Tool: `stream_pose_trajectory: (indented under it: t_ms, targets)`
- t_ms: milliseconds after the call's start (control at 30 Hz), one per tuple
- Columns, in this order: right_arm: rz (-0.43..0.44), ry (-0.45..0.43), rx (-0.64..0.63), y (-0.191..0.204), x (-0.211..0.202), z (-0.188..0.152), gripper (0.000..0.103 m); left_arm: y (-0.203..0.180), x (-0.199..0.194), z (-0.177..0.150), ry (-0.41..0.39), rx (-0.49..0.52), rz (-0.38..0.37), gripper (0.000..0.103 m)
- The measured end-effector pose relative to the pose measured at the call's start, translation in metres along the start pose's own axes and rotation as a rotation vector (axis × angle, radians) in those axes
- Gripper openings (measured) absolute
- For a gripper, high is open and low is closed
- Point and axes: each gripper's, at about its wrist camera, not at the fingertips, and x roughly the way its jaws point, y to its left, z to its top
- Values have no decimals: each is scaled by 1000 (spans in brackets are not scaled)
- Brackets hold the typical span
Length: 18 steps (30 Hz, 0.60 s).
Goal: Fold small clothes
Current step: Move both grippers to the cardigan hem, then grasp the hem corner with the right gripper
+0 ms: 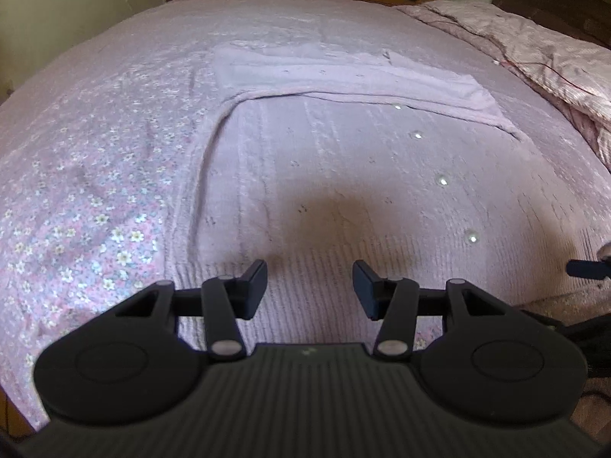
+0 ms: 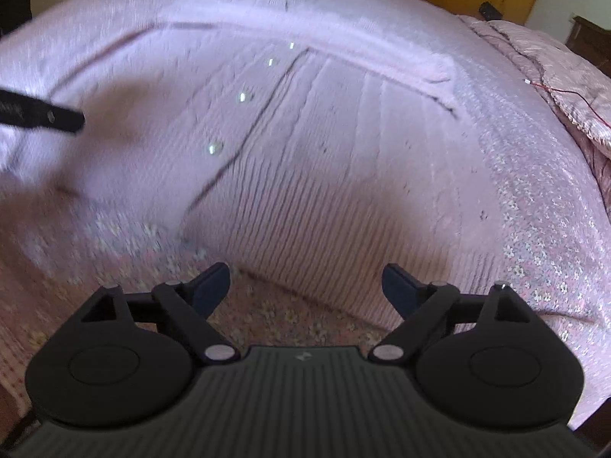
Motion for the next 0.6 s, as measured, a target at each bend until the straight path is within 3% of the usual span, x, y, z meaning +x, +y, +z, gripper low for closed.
stream_pose_trajectory:
  t_ms: [133, 600]
  targets:
    - [-26, 31, -11, 3, 19, -2, 96, -2, 7, -4, 29, 1, -40, 51]
    - [-43, -93, 53, -7, 30, 12, 99, -10, 11, -9, 37, 47, -51, 52]
